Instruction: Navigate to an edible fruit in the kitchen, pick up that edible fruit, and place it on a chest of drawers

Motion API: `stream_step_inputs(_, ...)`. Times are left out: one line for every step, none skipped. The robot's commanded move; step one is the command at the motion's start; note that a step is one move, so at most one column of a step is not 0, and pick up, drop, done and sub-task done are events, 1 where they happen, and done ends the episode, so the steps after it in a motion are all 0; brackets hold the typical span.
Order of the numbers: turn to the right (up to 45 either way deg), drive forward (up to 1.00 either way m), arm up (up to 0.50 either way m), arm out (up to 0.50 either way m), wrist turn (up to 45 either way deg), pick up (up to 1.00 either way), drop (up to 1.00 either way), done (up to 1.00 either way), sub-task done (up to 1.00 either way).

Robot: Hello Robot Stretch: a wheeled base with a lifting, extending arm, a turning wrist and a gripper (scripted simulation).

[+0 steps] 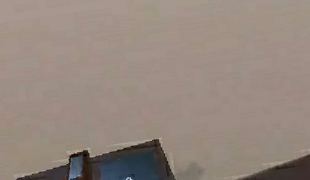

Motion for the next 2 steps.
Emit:
stream_step_inputs(-27.0, 0.00, 0.00, 0.00, 0.0, 0.00, 0.00, 0.00, 0.00)
stream_step_inputs(-45.0, 0.00, 0.00, 0.00, 0.0, 0.00, 0.00, 0.00, 0.00)
